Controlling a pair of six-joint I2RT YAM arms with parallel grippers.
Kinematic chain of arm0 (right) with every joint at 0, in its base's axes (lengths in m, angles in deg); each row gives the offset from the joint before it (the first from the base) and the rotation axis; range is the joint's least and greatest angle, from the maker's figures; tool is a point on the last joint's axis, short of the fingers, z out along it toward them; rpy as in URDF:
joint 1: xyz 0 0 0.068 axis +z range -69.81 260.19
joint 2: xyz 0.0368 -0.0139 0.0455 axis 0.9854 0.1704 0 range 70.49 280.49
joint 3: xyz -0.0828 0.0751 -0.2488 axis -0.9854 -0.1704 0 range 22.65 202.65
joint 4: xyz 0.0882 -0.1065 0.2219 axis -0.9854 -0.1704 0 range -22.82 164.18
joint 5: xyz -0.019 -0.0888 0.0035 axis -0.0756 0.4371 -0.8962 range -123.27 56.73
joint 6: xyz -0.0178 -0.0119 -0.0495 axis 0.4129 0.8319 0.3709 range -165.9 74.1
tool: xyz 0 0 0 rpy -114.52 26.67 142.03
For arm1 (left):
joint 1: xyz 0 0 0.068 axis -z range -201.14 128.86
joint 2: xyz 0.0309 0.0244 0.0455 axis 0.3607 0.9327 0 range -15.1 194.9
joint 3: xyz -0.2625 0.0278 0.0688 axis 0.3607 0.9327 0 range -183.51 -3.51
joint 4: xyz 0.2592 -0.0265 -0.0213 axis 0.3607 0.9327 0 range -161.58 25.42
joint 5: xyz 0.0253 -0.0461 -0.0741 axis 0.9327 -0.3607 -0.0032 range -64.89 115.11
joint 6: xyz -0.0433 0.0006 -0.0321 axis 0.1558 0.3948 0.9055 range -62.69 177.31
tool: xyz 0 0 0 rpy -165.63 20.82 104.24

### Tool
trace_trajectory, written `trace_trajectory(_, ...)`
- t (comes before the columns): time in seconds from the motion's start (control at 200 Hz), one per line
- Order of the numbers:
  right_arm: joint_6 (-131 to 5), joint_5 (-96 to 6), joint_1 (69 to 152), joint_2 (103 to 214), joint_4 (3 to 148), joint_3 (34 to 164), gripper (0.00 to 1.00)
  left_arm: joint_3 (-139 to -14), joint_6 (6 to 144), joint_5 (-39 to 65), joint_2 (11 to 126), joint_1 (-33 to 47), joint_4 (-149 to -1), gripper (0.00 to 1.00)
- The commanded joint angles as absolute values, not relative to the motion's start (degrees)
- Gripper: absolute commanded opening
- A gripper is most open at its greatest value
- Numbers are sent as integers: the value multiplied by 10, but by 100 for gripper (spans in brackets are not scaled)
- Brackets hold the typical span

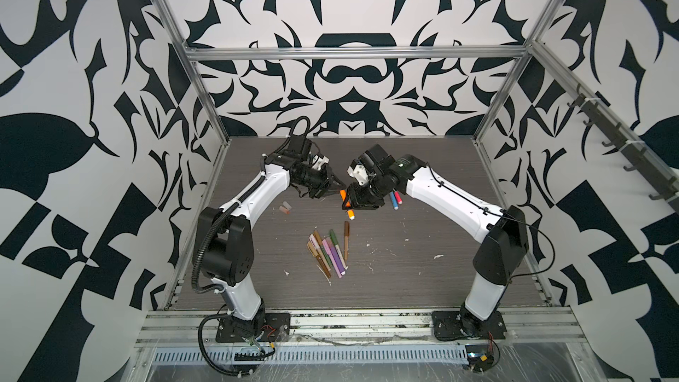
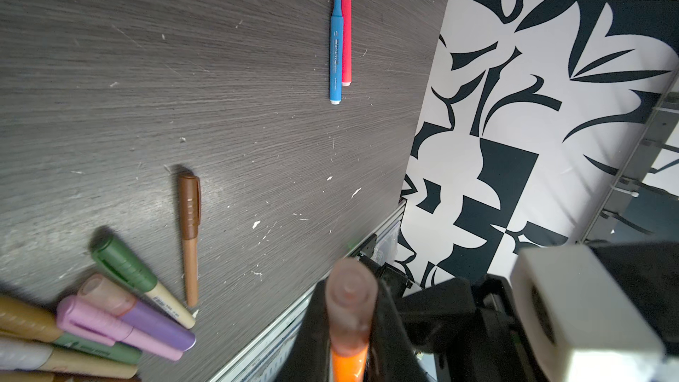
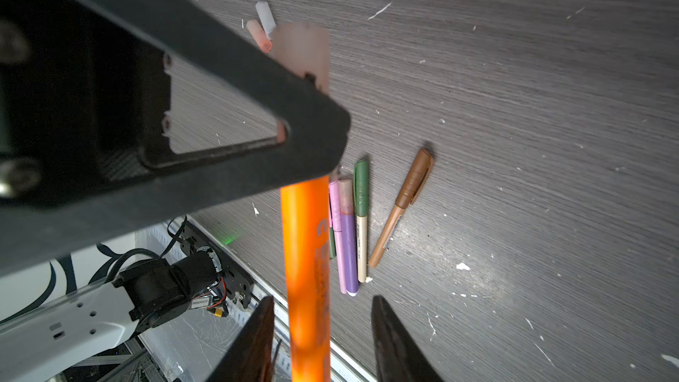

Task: Remove pen caps from pens
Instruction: Open the pen cap on the pen.

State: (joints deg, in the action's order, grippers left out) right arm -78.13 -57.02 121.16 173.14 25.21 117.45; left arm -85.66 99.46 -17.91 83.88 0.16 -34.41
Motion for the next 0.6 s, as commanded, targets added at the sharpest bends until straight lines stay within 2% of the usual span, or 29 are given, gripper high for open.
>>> trace_trajectory(0.0, -794, -583, 1215, 1709, 268, 1165, 44, -865, 997, -180, 817, 4, -339, 0)
trace_trajectory(0.08, -798, -586, 1215, 1708, 275, 1158, 41, -867, 1004, -180, 817, 5, -344, 0)
trace_trajectory(0.185, -802, -586, 1215, 1706, 278, 1151, 29, -870, 1009, -181, 818, 6, -348, 0)
trace_trajectory(0.22, -804, -584, 1215, 1704, 283, 1148, 21, -871, 1009, -180, 819, 6, -348, 0)
trace_trajectory(0.28, -807, -583, 1215, 1701, 286, 1143, 0, -873, 1010, -180, 820, 5, -351, 0)
trace_trajectory(0.395, -810, -580, 1217, 1695, 286, 1129, 0, -906, 997, -173, 848, -3, -353, 0)
trace_trajectory(0.595, -850, -586, 1264, 1671, 335, 1063, 0, -1112, 973, -129, 985, -78, -289, 0)
